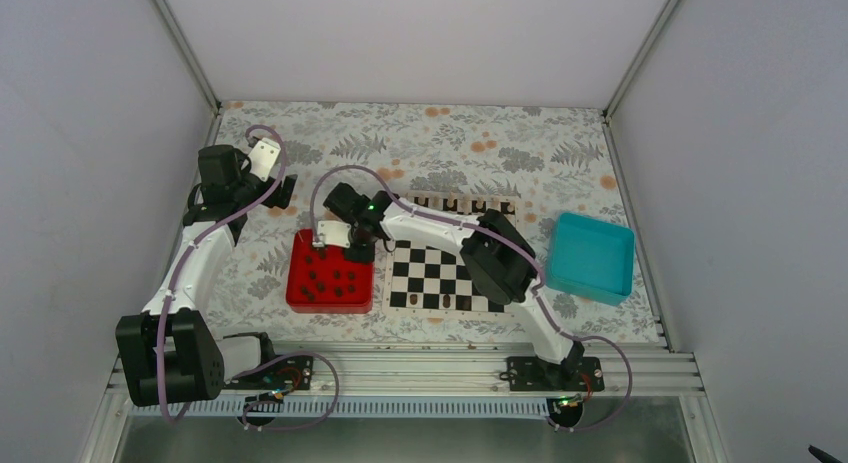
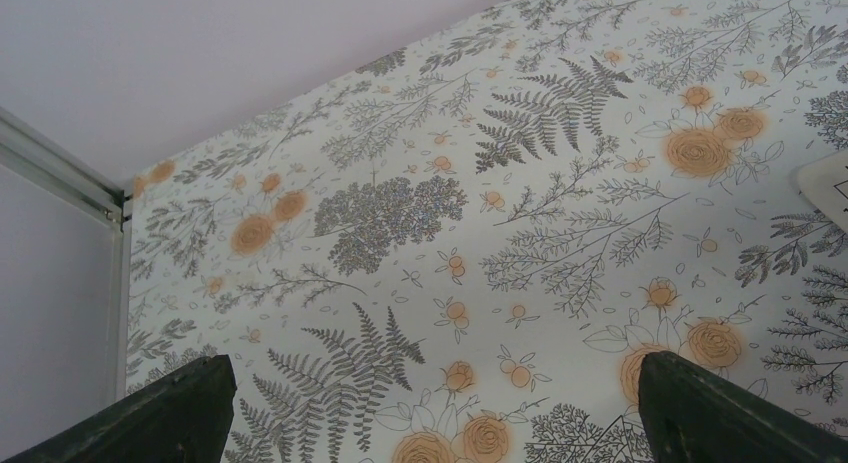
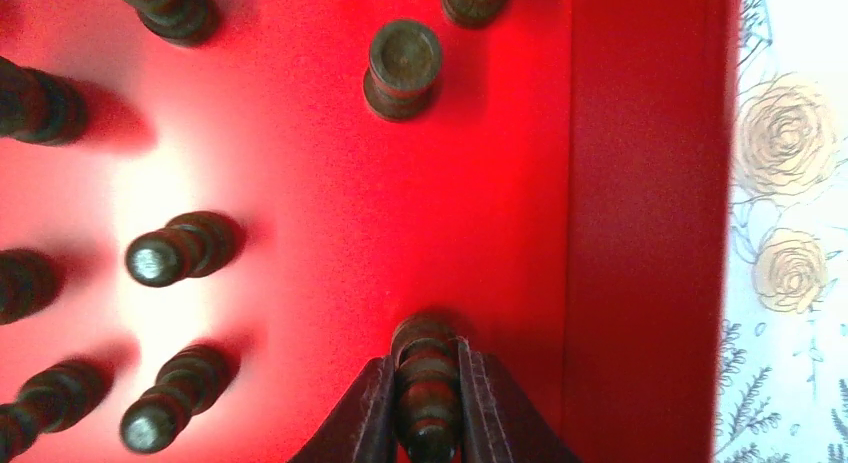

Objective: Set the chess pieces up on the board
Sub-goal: Pick up the chess piece from the storage box, then place the chess piece on the chessboard, then pick up the chess piece from the storage box.

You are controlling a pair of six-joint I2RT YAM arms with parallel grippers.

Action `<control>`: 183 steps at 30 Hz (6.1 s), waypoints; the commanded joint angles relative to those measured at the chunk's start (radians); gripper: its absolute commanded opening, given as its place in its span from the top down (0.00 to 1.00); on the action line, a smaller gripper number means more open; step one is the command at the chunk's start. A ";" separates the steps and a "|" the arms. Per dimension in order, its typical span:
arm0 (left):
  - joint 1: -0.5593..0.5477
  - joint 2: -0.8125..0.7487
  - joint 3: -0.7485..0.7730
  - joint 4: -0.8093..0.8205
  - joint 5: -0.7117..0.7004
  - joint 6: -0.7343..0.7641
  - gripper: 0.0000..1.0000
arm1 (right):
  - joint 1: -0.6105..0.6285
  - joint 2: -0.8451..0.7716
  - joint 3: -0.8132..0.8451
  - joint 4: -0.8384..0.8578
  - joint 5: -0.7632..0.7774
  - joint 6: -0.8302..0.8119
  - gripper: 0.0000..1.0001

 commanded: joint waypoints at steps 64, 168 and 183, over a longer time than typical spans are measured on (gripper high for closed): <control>0.005 0.001 0.016 -0.007 -0.008 -0.001 0.00 | -0.109 -0.725 -0.782 -0.058 -0.161 -0.010 0.90; 0.005 -0.011 0.014 -0.002 0.017 -0.006 0.00 | -0.010 -0.146 0.045 0.066 -0.110 0.031 0.70; 0.005 -0.026 0.005 0.002 0.036 -0.008 0.00 | 0.023 0.034 0.123 0.192 -0.145 0.061 0.62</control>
